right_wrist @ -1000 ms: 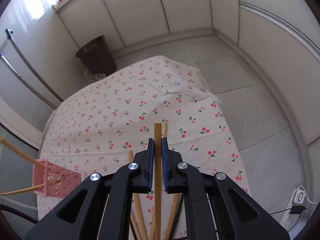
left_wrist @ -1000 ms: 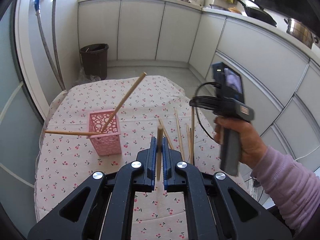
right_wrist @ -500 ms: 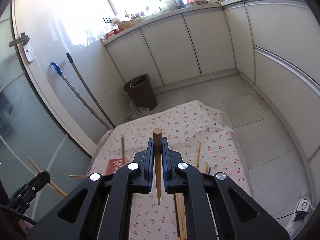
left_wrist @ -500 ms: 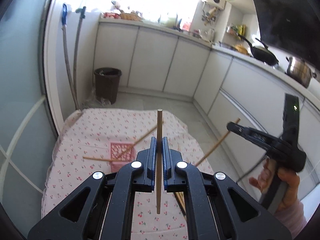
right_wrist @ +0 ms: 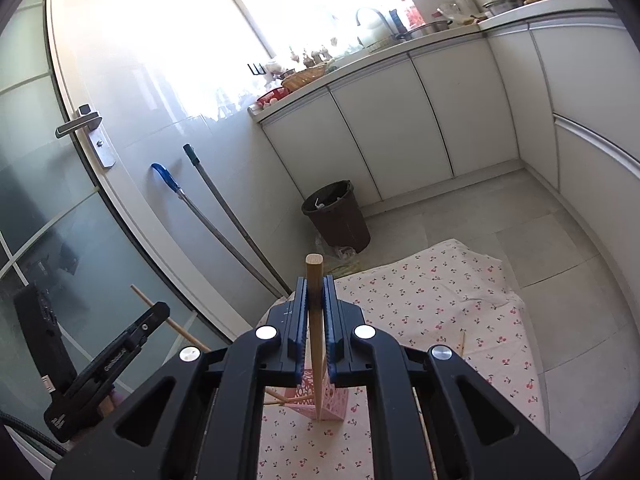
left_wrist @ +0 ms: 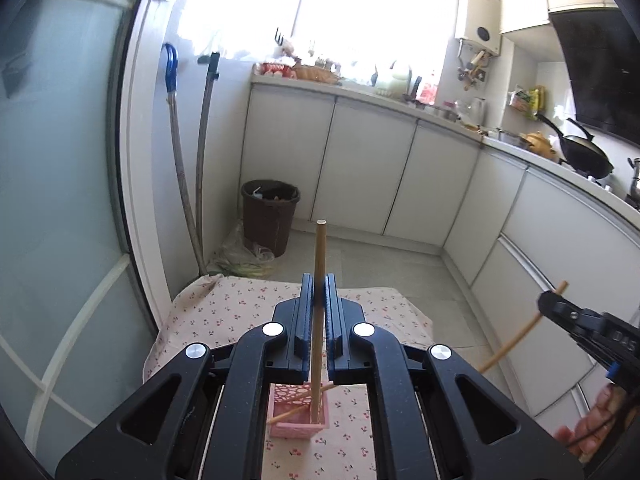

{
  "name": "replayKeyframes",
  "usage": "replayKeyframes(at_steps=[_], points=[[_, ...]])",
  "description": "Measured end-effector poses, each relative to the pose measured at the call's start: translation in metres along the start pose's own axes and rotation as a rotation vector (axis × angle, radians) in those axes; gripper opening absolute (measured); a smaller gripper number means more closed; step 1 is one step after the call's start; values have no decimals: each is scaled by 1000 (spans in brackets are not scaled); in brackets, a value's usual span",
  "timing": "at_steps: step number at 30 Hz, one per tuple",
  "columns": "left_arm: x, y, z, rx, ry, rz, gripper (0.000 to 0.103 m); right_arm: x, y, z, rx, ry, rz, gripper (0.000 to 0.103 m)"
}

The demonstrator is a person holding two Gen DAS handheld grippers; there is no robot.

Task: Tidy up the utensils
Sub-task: 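Carry both chopsticks over the pink basket and open both tools to release them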

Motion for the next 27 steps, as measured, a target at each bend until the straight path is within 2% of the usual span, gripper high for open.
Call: replayKeyframes(at_steps=[2, 3, 4, 5, 13, 22, 25, 27], points=[[23, 8, -8, -3, 77, 28, 8, 10, 2, -1, 1, 15, 4, 8], [29, 13, -12, -24, 97, 39, 12, 13, 3, -2, 3, 19, 9, 8], [33, 20, -15, -55, 111, 49, 26, 16, 5, -2, 3, 24, 13, 8], [35, 27, -17, -83, 116, 54, 31, 20, 7, -3, 0, 29, 14, 8], [1, 58, -16, -213, 62, 76, 43, 40, 21, -7, -10, 20, -6, 8], [1, 55, -18, -218, 86, 37, 45, 83, 31, -18, 25, 45, -18, 8], [7, 50, -22, -199, 104, 31, 45, 104, 30, -30, 50, 61, -3, 13], [9, 46, -27, -185, 119, 28, 45, 115, 28, -40, 54, 106, 7, 34]])
Point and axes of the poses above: each gripper's, at about its wrist camera, not at the fingertips, and x roughly the way its jaws point, y to its left, z to its top, the point moved 6 cm from there along x, roughly the way its jaws point
